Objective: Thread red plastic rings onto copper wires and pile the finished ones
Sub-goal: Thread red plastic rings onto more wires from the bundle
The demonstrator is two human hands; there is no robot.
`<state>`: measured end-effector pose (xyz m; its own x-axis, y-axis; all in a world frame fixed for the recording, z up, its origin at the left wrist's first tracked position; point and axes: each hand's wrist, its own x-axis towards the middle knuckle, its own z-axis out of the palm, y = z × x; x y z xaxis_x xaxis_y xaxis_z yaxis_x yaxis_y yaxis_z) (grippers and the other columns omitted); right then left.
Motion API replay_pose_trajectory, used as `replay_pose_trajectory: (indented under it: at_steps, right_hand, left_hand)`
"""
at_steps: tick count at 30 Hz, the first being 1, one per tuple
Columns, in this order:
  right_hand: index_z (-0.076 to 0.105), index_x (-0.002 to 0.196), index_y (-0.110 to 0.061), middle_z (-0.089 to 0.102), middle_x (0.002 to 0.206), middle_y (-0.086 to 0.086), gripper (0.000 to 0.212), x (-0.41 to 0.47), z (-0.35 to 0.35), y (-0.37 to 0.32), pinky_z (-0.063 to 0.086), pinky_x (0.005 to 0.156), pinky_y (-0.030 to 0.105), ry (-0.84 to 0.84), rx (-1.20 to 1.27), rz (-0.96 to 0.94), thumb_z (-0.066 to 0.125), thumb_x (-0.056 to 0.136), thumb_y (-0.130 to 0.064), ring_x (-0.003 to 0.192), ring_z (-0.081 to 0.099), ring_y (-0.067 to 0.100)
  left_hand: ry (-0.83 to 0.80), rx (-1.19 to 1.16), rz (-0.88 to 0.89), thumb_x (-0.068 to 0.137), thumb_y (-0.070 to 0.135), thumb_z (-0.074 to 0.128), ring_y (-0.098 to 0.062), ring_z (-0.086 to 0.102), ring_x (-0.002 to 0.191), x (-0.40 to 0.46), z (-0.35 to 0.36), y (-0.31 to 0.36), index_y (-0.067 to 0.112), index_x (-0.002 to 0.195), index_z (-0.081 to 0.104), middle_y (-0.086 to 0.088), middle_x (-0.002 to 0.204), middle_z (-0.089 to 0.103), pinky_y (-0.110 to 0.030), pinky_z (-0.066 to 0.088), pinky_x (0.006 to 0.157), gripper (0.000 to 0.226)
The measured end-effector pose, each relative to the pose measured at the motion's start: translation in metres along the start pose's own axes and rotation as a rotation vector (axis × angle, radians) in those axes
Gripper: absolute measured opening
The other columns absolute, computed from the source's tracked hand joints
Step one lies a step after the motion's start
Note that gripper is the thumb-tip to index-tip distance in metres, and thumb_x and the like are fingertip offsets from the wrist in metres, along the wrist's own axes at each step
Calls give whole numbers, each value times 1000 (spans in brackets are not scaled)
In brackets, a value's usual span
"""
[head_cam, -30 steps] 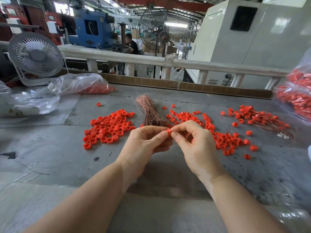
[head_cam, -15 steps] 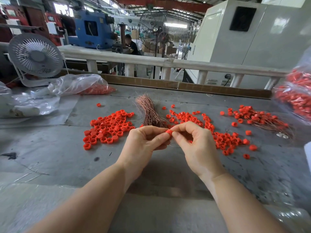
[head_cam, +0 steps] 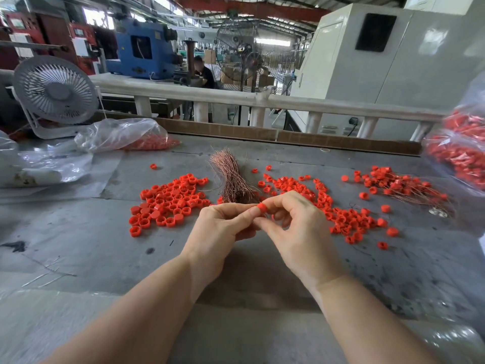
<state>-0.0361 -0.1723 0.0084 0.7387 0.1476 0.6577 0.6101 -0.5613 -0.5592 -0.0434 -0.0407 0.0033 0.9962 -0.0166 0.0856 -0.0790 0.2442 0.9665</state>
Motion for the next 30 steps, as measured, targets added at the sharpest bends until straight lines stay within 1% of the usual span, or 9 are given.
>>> replay_pose_trajectory:
  at_steps: [3, 8, 10, 12, 14, 17, 22, 24, 30]
  right_hand:
    - [67, 80, -8, 58, 76, -4, 15, 0, -1, 1, 48, 67, 29, 18, -61, -58, 79, 71, -12, 70, 51, 11]
    - [65, 76, -6, 61, 74, 2, 15, 0, -1, 3, 50, 64, 33, 59, -139, -129, 75, 68, 1, 69, 55, 17]
    - [65, 75, -6, 61, 73, 2, 15, -1, -1, 3, 49, 63, 31, 67, -157, -137, 74, 68, 2, 68, 55, 18]
    - [64, 74, -7, 61, 73, 2, 15, -1, -1, 3, 49, 63, 32, 68, -165, -130, 73, 66, 4, 68, 56, 20]
    - [64, 72, -7, 61, 72, 3, 15, -1, -1, 3, 48, 62, 33, 59, -182, -127, 71, 66, 4, 69, 57, 24]
    - [62, 69, -7, 61, 70, 4, 9, -1, -1, 0, 47, 63, 33, 37, -225, -141, 68, 66, -1, 70, 58, 26]
    - [59, 65, -6, 59, 67, 5, 20, -2, -3, -1, 40, 62, 29, -7, -284, -124, 79, 65, -1, 68, 56, 26]
    - [58, 64, -5, 58, 67, 5, 20, -2, -3, -1, 38, 61, 28, -19, -293, -126, 77, 67, 1, 67, 55, 25]
    - [59, 68, -4, 59, 70, 6, 15, -2, -3, 0, 45, 64, 33, -20, -242, -121, 70, 70, 6, 72, 56, 25]
  left_hand:
    - [-22, -10, -35, 60, 28, 68, -5, 61, 63, 0, 0, 1, 18, 73, 77, -4, 70, 71, -16, 50, 59, 19]
    - [-67, 15, -61, 57, 32, 69, -8, 65, 69, -1, 0, 3, 20, 71, 78, -4, 72, 72, -15, 50, 60, 20]
    - [-72, 22, -77, 62, 28, 68, -9, 65, 69, -1, 0, 3, 18, 72, 78, -5, 73, 71, -16, 50, 60, 17]
    - [-78, 47, -83, 74, 18, 66, -10, 64, 68, 0, 0, 3, 16, 72, 77, -8, 73, 71, -16, 50, 60, 12]
    - [-72, 77, -77, 83, 11, 62, -10, 63, 66, 0, 0, 2, 14, 71, 77, -9, 72, 70, -16, 50, 59, 19]
    - [-64, 92, -71, 88, 12, 56, -12, 63, 64, -1, 2, 4, 11, 67, 75, -9, 71, 70, -17, 49, 56, 28]
    - [-53, 108, -52, 91, 16, 53, -16, 64, 66, -3, 4, 5, 11, 63, 72, -10, 69, 68, -19, 48, 55, 35]
    - [-52, 142, -33, 91, 15, 53, -15, 63, 65, -3, 5, 4, 12, 61, 73, -6, 67, 69, -19, 48, 55, 36]
    - [-54, 198, 2, 89, 11, 56, -8, 63, 62, -3, 4, 5, 16, 64, 75, -2, 68, 71, -18, 49, 54, 32]
